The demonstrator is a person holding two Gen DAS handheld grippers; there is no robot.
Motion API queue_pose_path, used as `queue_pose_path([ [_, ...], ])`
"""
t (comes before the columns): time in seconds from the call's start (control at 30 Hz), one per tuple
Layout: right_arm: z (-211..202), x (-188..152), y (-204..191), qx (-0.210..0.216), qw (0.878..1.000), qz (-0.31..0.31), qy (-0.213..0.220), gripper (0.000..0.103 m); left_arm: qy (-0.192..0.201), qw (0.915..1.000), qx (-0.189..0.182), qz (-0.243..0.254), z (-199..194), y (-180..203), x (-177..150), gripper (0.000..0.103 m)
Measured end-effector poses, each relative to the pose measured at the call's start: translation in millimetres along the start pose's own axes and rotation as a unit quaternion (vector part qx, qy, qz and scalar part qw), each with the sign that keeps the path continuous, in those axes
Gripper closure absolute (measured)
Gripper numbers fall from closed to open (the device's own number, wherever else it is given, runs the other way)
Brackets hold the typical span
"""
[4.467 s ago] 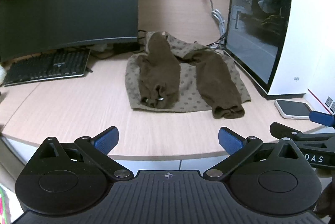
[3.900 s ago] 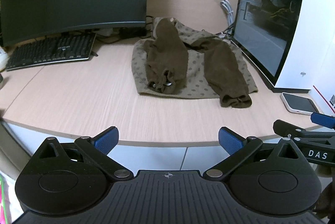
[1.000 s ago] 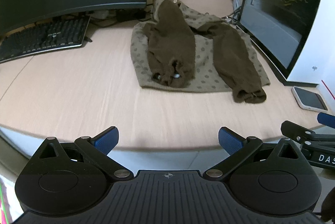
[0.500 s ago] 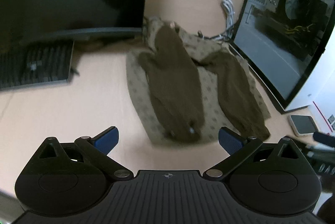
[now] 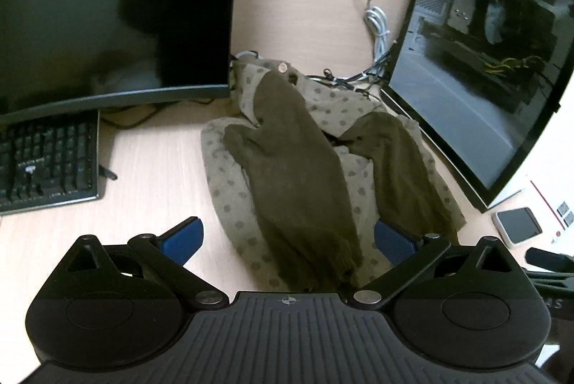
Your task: Fold clothes
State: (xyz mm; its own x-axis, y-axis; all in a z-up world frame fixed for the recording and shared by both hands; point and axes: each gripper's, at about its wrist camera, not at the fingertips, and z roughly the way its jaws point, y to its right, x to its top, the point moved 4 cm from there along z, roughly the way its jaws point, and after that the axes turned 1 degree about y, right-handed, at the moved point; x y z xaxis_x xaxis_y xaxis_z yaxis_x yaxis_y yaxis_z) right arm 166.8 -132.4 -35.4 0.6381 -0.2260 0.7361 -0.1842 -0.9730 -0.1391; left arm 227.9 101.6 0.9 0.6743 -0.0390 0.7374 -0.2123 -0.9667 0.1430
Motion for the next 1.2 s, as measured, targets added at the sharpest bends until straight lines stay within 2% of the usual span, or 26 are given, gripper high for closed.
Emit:
queue_pose_path([
  [0.1, 22, 11, 5, 0.018, 1.0, 0.002, -0.006, 0.0, 0.001, 0.9996, 0.028, 0.005, 11, 5, 3, 0.0],
  [0.37, 97, 55, 1, 0.112, 0.993, -0.026, -0.04, 0.0, -0.01, 0.9951, 0.092, -0.035, 46, 16, 17, 0.0],
  [0.5, 132, 71, -10, 0.155, 0.985, -0.049, -0.064, 0.0, -0.032, 0.9895, 0.117, -0.078, 64, 15, 20, 0.0],
  [0.67, 166, 78, -34, 0.225, 0.969, -0.075, -0.069, 0.0, -0.041, 0.9837, 0.147, -0.095, 65, 9, 17, 0.0],
  [0.7, 172, 78, -38, 0.24, 0.965, -0.071, -0.073, 0.0, -0.042, 0.9839, 0.143, -0.099, 65, 7, 16, 0.0],
  [0.77, 185, 75, -40, 0.255, 0.962, -0.047, -0.091, 0.0, -0.039, 0.9876, 0.107, -0.108, 65, 3, 12, 0.0],
  [0.9, 194, 70, -37, 0.268, 0.958, 0.002, -0.101, 0.0, -0.042, 0.992, 0.014, -0.118, 67, 1, 6, 0.0],
  [0.93, 193, 69, -33, 0.269, 0.958, 0.012, -0.104, 0.0, -0.044, 0.993, 0.004, -0.109, 70, 3, 5, 0.0],
  [1.07, 185, 67, -20, 0.265, 0.956, 0.049, -0.115, 0.0, -0.062, 0.9963, 0.006, -0.059, 97, 13, 8, 0.0],
  [1.2, 171, 63, -8, 0.242, 0.963, 0.049, -0.111, 0.0, -0.106, 0.9929, -0.015, -0.052, 133, 15, 6, 0.001],
])
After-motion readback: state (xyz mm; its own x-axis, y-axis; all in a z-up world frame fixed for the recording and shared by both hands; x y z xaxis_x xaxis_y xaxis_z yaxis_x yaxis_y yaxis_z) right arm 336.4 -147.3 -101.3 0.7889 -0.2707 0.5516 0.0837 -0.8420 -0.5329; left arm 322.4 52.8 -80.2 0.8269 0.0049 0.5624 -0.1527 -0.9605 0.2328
